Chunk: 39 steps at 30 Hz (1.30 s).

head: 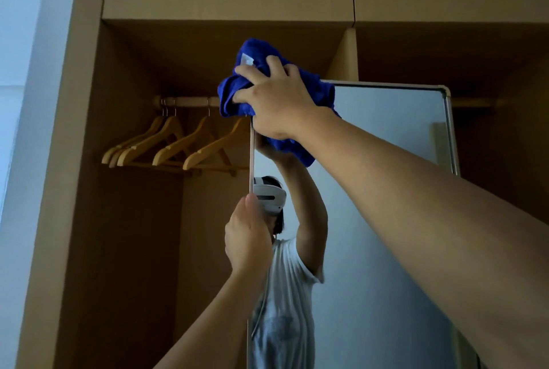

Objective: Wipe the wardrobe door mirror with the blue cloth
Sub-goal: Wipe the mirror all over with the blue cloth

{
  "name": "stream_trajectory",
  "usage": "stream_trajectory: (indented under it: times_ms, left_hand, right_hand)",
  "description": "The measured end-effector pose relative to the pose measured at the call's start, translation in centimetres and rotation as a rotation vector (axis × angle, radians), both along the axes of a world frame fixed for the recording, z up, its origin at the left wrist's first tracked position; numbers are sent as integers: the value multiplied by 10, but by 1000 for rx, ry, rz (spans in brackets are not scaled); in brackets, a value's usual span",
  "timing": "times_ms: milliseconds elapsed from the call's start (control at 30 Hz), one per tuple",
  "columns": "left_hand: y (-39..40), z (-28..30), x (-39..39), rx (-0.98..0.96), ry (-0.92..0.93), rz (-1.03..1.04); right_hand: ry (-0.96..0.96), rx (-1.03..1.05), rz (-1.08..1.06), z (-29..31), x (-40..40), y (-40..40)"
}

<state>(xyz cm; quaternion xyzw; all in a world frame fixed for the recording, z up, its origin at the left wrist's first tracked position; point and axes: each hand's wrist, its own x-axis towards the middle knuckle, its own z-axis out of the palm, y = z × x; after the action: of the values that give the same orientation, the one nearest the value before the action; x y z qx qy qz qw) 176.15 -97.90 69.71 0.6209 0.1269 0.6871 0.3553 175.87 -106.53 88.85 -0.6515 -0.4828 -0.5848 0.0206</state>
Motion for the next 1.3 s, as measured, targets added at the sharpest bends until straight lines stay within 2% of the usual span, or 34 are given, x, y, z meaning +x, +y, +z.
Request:
stream_trajectory:
  times_ms: [133, 233, 367, 500, 633, 767, 967, 1067, 1167, 1233, 1300]
  left_hand:
    - [0, -6, -9, 35, 11, -137]
    - [0, -22, -15, -29, 28, -245]
    - [-3, -36, -21, -172, 12, -431]
    - [-9, -53, -32, -274, -32, -600]
    - [-11, -88, -45, -446, 2, -665]
    - [-5, -94, -55, -621, -147, -898]
    - [-9, -97, -59, -611, -98, -1093]
    - [-8, -100, -54, -602, -111, -1087]
    - [-6, -96, -52, -653, -183, -1073]
    - [-9, -92, -50, -725, -166, -953]
    - [-8, -89, -46, -783, -132, -751]
  right_hand:
    - [-151, -19, -151, -21, -25, 1]
    - [-246, -87, -253, -55, -41, 13]
    - [-204, -130, -245, -115, -37, 19]
    - [-83, -116, -96, -162, -26, 12]
    - [-45, -200, -83, -192, -23, 9]
    - [-42, -207, -76, -221, -19, 8]
    - [114, -194, -66, -265, -19, 9]
    - [222, -248, 83, -267, -12, -5]
    - [469, -235, 436, -262, -7, -19]
    - [676, -93, 714, -259, -8, -27]
    - [721, 200, 882, -258, -4, -36]
